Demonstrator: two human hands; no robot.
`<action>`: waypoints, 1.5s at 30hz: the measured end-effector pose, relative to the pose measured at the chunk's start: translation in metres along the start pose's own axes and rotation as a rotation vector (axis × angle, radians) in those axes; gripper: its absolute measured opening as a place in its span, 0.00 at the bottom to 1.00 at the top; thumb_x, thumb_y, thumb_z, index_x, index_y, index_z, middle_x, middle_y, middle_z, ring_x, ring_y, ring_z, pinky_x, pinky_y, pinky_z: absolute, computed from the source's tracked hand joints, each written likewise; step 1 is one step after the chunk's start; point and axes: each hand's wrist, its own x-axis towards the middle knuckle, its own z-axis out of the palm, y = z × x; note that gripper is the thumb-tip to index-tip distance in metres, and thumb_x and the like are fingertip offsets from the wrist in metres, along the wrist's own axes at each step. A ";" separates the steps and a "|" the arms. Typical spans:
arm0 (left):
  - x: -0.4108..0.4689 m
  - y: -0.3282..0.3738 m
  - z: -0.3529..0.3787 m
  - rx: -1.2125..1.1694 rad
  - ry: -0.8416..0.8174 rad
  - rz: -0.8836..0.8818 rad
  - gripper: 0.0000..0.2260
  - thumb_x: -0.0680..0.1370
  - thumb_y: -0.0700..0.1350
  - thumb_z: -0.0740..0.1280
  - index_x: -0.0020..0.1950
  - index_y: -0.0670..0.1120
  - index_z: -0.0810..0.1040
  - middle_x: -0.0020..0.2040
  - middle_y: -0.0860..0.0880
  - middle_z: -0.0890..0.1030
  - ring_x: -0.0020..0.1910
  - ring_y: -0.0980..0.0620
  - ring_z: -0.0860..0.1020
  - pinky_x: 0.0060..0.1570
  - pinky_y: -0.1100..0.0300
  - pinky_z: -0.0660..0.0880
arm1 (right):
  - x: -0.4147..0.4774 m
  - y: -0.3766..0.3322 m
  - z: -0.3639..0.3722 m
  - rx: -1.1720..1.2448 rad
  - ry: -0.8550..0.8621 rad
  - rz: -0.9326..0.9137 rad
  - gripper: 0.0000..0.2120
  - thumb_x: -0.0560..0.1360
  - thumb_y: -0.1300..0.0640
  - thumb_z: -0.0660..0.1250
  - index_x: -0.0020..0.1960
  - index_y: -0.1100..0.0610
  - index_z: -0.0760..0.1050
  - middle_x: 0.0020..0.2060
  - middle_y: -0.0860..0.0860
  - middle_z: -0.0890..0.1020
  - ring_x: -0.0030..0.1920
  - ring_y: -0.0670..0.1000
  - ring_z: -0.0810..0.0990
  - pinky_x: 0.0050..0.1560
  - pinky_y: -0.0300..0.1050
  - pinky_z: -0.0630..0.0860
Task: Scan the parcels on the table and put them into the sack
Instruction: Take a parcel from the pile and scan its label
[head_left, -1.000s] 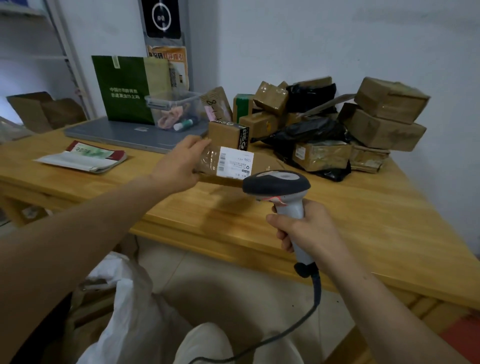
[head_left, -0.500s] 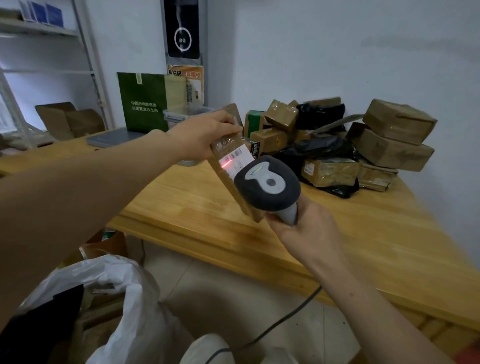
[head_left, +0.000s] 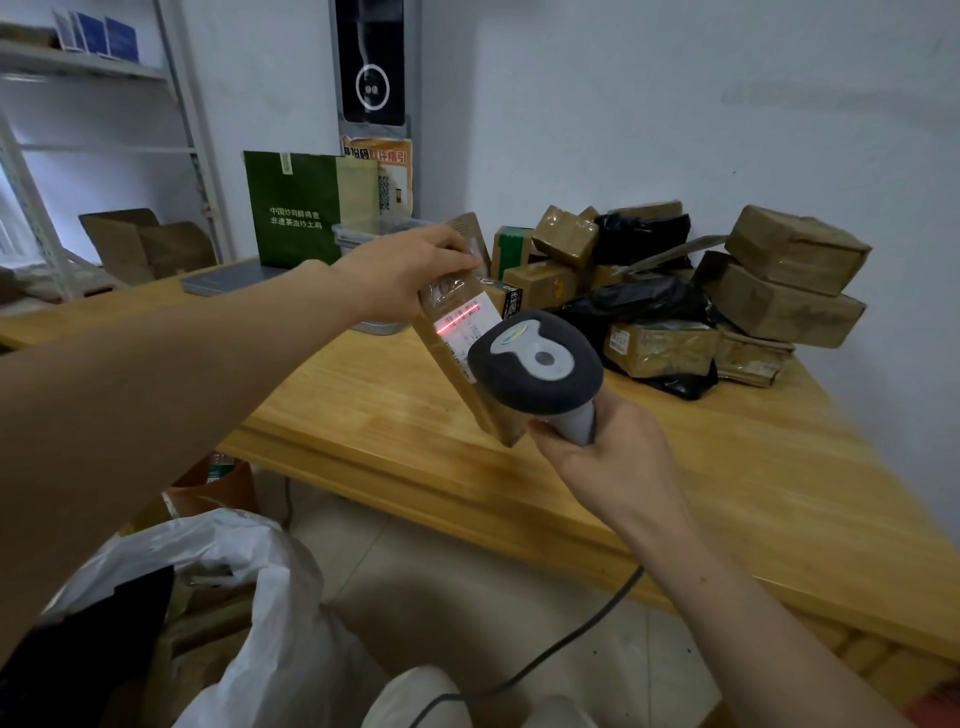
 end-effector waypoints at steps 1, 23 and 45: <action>0.000 -0.001 0.000 0.002 0.001 0.004 0.30 0.74 0.41 0.72 0.74 0.49 0.66 0.71 0.47 0.67 0.68 0.47 0.68 0.65 0.50 0.71 | 0.000 0.000 0.000 0.004 0.004 -0.004 0.12 0.73 0.47 0.70 0.50 0.48 0.69 0.43 0.49 0.81 0.44 0.50 0.79 0.45 0.53 0.80; -0.146 -0.060 0.018 -0.324 0.158 -0.694 0.25 0.73 0.50 0.73 0.68 0.46 0.73 0.59 0.47 0.78 0.55 0.50 0.75 0.53 0.56 0.73 | -0.003 -0.018 0.081 0.478 -0.206 0.110 0.11 0.73 0.57 0.72 0.48 0.49 0.71 0.37 0.53 0.78 0.31 0.50 0.76 0.31 0.43 0.74; -0.345 -0.109 0.099 -0.046 0.105 -1.250 0.29 0.66 0.53 0.77 0.58 0.43 0.68 0.56 0.41 0.70 0.51 0.43 0.71 0.44 0.50 0.70 | -0.029 -0.053 0.226 0.351 -0.568 0.049 0.13 0.72 0.53 0.72 0.46 0.42 0.68 0.37 0.48 0.79 0.38 0.49 0.78 0.41 0.46 0.77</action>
